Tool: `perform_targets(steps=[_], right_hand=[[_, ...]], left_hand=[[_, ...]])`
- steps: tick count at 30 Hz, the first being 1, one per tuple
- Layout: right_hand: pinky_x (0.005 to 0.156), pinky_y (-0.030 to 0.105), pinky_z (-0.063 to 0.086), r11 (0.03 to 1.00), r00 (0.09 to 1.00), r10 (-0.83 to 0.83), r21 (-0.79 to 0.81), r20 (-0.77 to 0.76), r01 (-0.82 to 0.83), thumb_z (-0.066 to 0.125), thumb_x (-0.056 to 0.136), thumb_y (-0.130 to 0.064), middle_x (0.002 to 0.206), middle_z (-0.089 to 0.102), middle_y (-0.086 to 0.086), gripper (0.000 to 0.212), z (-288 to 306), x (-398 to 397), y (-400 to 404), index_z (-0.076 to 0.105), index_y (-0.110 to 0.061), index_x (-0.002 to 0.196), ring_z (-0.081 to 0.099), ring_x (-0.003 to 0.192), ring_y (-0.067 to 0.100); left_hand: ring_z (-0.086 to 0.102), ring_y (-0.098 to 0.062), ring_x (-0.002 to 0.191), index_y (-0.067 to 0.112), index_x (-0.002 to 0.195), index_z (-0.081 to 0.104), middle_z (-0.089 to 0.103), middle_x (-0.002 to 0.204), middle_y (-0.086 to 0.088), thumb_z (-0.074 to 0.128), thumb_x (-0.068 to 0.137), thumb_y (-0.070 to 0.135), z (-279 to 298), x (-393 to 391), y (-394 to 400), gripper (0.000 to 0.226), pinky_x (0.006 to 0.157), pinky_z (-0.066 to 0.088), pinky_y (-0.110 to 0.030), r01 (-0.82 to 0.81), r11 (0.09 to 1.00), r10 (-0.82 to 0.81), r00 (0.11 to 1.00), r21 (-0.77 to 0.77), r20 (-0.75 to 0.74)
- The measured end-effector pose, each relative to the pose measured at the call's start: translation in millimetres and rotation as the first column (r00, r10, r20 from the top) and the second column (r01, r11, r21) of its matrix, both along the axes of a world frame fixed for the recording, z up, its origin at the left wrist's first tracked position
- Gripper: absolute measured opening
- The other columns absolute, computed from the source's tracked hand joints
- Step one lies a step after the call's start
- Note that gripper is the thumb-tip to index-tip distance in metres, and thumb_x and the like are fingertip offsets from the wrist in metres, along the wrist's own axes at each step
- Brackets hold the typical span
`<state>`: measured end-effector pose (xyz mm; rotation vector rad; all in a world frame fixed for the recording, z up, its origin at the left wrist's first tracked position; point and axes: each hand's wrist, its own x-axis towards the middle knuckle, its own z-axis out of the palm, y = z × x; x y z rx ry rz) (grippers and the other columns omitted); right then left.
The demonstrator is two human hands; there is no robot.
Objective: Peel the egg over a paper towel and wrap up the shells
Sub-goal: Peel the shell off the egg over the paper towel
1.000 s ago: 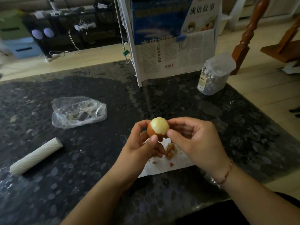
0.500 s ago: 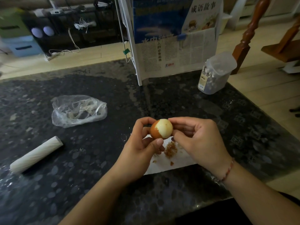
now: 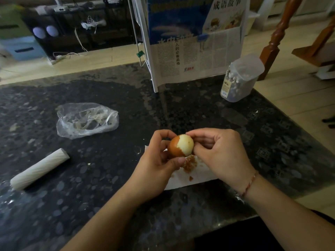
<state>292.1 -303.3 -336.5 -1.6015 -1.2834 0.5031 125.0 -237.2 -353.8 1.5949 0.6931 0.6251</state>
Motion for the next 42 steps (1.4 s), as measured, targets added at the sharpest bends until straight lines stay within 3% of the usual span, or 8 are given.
perform_targets(steps=[6,13,19,25,29,35,42], right_hand=[[0.077,0.013,0.055,0.997,0.996,0.082,-0.015,0.018,-0.081,0.068,0.084,0.001,0.099,0.074,-0.009,0.032,5.7,6.4,-4.0,0.073,-0.019,0.108,0.069,0.089,-0.005],[0.073,0.012,0.055,0.998,0.996,0.052,0.031,0.066,-0.054,0.068,0.083,0.001,0.089,0.075,-0.007,0.025,6.7,6.0,-1.6,0.076,-0.016,0.100,0.070,0.081,-0.004],[0.072,0.009,0.053,0.990,0.990,0.139,0.029,0.036,-0.140,0.067,0.086,-0.001,0.094,0.075,-0.006,0.027,6.1,9.0,-3.3,0.072,-0.014,0.109,0.070,0.083,-0.004],[0.076,0.006,0.050,0.982,0.964,0.175,0.036,0.202,-0.186,0.066,0.087,-0.005,0.098,0.073,-0.009,0.030,6.4,11.2,-3.9,0.069,-0.016,0.116,0.067,0.091,-0.007],[0.075,0.014,0.056,0.990,0.972,0.118,0.055,0.204,-0.131,0.066,0.086,-0.005,0.094,0.076,-0.006,0.026,3.8,9.9,-2.8,0.073,-0.017,0.108,0.070,0.085,-0.002],[0.066,0.013,0.056,0.995,0.994,0.082,0.043,0.068,-0.085,0.068,0.082,0.000,0.082,0.075,-0.006,0.023,4.2,14.2,-0.1,0.076,-0.016,0.096,0.071,0.071,-0.001],[0.064,0.012,0.056,0.996,0.982,0.091,0.003,0.168,-0.093,0.067,0.082,0.001,0.076,0.073,-0.011,0.020,2.9,23.2,1.2,0.076,-0.016,0.087,0.070,0.067,-0.003]], left_hand=[[0.070,-0.013,0.083,0.024,0.118,0.049,0.069,0.104,-0.006,0.068,0.088,0.006,5.1,-2.7,2.9,0.040,0.076,0.057,-0.029,0.013,1.000,-0.013,1.000,-0.003,0.009],[0.071,-0.012,0.088,0.016,0.115,0.051,0.068,0.109,-0.011,0.066,0.087,-0.001,10.3,-2.6,4.7,0.036,0.075,0.056,-0.025,0.045,0.999,-0.044,0.999,-0.016,0.022],[0.070,-0.021,0.085,0.016,0.120,0.052,0.071,0.107,-0.010,0.069,0.083,0.019,7.2,-6.0,8.2,0.041,0.080,0.059,-0.037,0.029,0.999,-0.029,0.999,-0.023,0.017],[0.070,-0.022,0.087,0.015,0.120,0.052,0.070,0.109,-0.011,0.068,0.088,0.011,4.2,-6.9,12.3,0.036,0.081,0.059,-0.039,0.047,0.998,-0.047,0.999,-0.029,0.005],[0.070,-0.020,0.085,0.015,0.120,0.052,0.069,0.109,-0.013,0.069,0.083,0.019,6.4,-6.4,9.7,0.040,0.079,0.058,-0.036,0.065,0.997,-0.064,0.998,-0.044,0.018],[0.068,-0.017,0.082,0.012,0.124,0.052,0.068,0.107,-0.010,0.067,0.084,0.020,10.2,-6.0,9.2,0.043,0.077,0.057,-0.030,0.091,0.992,-0.085,0.994,-0.089,0.068],[0.062,-0.015,0.078,0.021,0.122,0.061,0.070,0.098,0.002,0.054,0.090,0.024,6.6,-12.6,9.6,0.033,0.074,0.055,-0.030,0.126,0.963,-0.100,0.988,-0.240,0.117]])
